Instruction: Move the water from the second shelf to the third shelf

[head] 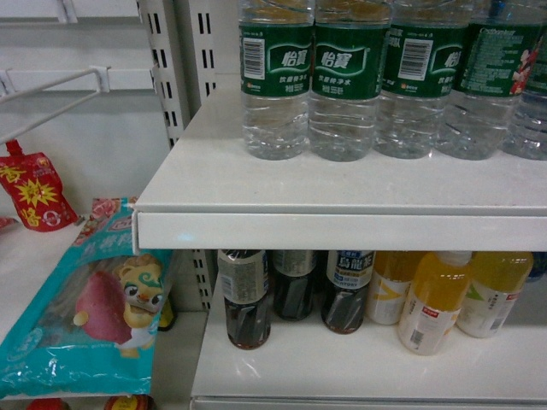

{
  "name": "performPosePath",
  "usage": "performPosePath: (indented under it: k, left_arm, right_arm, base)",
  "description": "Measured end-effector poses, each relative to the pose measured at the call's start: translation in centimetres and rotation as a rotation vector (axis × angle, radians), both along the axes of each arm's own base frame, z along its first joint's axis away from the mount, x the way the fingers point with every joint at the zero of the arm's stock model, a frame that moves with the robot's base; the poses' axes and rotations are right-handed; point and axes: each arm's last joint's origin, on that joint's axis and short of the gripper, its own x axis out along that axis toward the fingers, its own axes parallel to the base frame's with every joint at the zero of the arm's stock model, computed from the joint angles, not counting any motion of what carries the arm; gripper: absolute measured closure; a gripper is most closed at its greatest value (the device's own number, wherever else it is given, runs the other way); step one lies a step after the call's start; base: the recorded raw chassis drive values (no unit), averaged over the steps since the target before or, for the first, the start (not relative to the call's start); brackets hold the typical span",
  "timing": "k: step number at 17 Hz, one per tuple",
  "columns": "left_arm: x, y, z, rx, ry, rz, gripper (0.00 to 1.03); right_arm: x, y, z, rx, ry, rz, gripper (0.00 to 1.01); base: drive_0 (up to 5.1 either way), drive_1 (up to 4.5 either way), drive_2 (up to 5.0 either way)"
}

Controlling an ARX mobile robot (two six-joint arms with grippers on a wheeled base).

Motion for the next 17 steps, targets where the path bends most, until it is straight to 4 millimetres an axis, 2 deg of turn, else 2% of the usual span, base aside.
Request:
performPosePath:
  k: [17]
  left_arm:
    - [0.00,-0.01,0.01,0.000,-0.001,-0.003,0.05]
  right_arm:
    - [0.00,-0.02,0.01,0.001,-0.001,-0.004,0.58]
  base:
    - [0.0,0.00,0.0]
